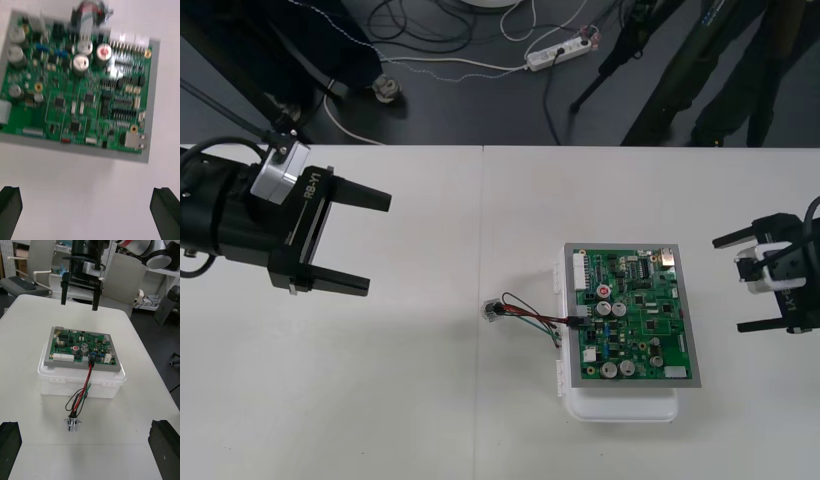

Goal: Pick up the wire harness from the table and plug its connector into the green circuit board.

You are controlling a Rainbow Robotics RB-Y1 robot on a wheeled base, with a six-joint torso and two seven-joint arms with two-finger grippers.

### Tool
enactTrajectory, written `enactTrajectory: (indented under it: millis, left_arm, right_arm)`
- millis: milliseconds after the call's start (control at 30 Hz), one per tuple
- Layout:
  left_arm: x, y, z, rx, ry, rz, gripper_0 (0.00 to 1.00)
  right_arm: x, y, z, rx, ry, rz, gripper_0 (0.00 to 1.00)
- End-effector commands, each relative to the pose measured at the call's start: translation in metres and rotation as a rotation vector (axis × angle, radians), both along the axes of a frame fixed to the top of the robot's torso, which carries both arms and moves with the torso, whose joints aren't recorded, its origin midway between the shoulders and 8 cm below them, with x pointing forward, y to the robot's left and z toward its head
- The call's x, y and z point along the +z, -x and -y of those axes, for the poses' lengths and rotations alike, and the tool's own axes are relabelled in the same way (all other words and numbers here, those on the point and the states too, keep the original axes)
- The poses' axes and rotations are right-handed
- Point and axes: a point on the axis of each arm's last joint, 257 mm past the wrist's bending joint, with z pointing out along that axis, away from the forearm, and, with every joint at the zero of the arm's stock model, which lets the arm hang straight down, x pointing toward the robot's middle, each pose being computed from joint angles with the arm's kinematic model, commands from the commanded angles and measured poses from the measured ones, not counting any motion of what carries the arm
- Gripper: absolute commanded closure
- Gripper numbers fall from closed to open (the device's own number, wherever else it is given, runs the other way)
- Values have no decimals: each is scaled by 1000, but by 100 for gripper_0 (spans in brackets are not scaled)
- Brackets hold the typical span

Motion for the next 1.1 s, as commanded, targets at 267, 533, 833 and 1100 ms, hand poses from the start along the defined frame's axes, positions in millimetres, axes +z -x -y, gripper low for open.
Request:
enactTrajectory:
  millis: [267, 533, 833, 1100]
  left_arm:
    - [7, 23, -32, -26, -125, 40, 0]
    - [21, 26, -32, -27, -100, 47, 0]
    - [21, 34, -31, -36, -103, 35, 0]
    - [15, 35, -34, -18, -110, 1, 0]
  right_arm:
    - [53, 14, -13, 66, -120, -3, 0]
    - [66, 22, -29, 102, -223, -17, 0]
    - [77, 31, -36, 147, -317, -48, 0]
    - [83, 26, -26, 120, -340, -50, 0]
